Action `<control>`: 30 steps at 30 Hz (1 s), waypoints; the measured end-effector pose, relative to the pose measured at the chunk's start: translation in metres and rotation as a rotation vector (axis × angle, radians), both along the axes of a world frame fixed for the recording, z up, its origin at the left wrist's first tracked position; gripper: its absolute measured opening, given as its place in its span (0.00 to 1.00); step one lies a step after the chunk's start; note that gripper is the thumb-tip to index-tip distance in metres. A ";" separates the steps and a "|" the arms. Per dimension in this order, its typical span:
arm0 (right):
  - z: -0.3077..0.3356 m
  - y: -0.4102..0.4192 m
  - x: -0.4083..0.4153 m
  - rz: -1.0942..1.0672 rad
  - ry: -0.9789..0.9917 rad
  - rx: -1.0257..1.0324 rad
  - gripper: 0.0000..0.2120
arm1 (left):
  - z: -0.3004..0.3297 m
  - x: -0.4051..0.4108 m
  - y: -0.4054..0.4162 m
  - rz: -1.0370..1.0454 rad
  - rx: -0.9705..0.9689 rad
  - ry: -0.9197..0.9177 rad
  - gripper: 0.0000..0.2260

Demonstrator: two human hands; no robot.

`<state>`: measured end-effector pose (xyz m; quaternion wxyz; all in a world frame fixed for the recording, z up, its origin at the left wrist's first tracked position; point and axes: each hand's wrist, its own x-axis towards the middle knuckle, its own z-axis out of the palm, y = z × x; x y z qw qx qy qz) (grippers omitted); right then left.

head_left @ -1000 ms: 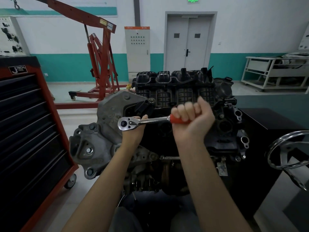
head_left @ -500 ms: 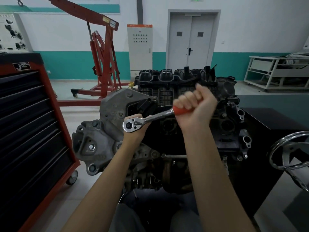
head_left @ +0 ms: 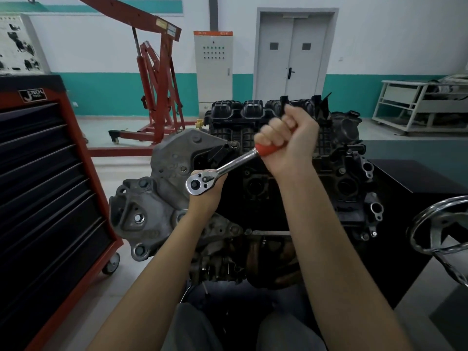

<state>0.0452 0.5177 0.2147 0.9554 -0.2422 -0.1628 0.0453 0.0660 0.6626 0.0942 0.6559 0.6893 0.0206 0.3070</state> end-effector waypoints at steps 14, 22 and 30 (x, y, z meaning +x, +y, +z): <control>-0.074 0.002 -0.065 -0.237 0.099 0.338 0.22 | 0.006 -0.007 -0.004 -0.027 0.122 -0.175 0.26; -0.031 -0.005 -0.030 -0.125 -0.001 0.138 0.20 | 0.001 0.003 -0.001 0.022 -0.017 -0.054 0.21; 0.013 0.007 -0.004 0.031 0.026 -0.077 0.21 | 0.001 -0.002 0.002 -0.016 0.025 0.020 0.15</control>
